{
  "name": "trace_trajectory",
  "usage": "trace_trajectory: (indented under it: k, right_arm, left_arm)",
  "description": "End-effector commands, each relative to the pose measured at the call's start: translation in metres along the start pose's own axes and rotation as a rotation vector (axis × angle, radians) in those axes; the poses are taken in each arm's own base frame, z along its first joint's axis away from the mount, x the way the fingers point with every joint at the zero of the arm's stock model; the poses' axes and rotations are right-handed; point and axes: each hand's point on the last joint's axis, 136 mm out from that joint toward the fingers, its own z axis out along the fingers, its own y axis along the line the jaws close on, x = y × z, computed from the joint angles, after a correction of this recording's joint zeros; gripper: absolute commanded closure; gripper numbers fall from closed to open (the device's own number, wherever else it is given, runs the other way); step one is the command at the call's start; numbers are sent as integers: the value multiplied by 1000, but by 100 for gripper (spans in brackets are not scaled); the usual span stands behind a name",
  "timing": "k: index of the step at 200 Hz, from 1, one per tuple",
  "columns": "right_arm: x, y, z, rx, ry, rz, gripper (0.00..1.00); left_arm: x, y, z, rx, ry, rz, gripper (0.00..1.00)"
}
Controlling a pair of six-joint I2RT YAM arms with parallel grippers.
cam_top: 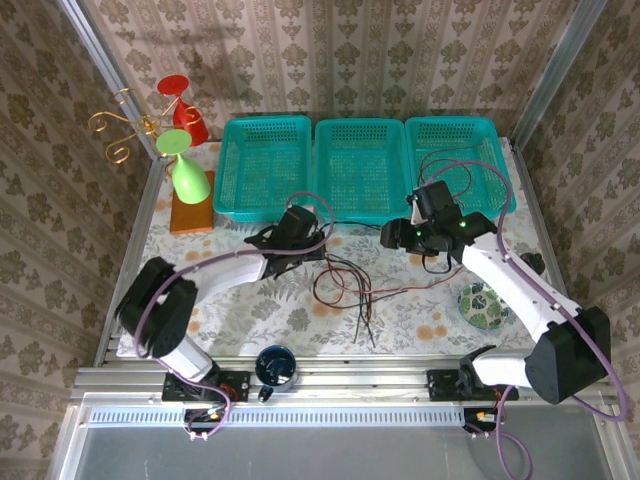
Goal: Untangle the cables
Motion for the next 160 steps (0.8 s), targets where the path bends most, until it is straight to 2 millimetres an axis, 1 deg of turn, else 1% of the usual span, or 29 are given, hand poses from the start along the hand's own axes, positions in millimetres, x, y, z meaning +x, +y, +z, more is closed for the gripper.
trace_trajectory:
  k: [1, 22, 47, 51, 55, 79, 107, 143, 160]
  right_arm:
    - [4, 3, -5, -35, -3, -8, 33]
    - [1, 9, -12, -71, -28, 2, 32]
    - [-6, 27, -23, -180, -78, 19, 31]
    - [-12, 32, -26, -207, -107, 16, 31]
    - [-13, 36, -28, -228, -115, 15, 31]
    - [-22, 48, -41, -293, -161, 10, 30]
    - [-31, 53, -55, -335, -209, 38, 29]
    - [-41, 61, -72, -416, -264, 71, 27]
    - [-47, 71, -84, -490, -297, 81, 26]
  left_arm:
    - [-18, 8, -31, -126, -107, 120, 100]
    - [-32, 1, -57, -141, -161, 171, 100]
    - [-49, -10, -83, -132, -201, 223, 100]
    - [-52, -13, -87, -123, -208, 234, 100]
    - [-55, -15, -90, -114, -213, 243, 100]
    - [-74, -35, -112, -57, -248, 298, 100]
    - [-100, -66, -142, 45, -302, 355, 100]
    - [-135, -97, -179, 153, -402, 359, 100]
    - [-151, -110, -193, 189, -445, 373, 100]
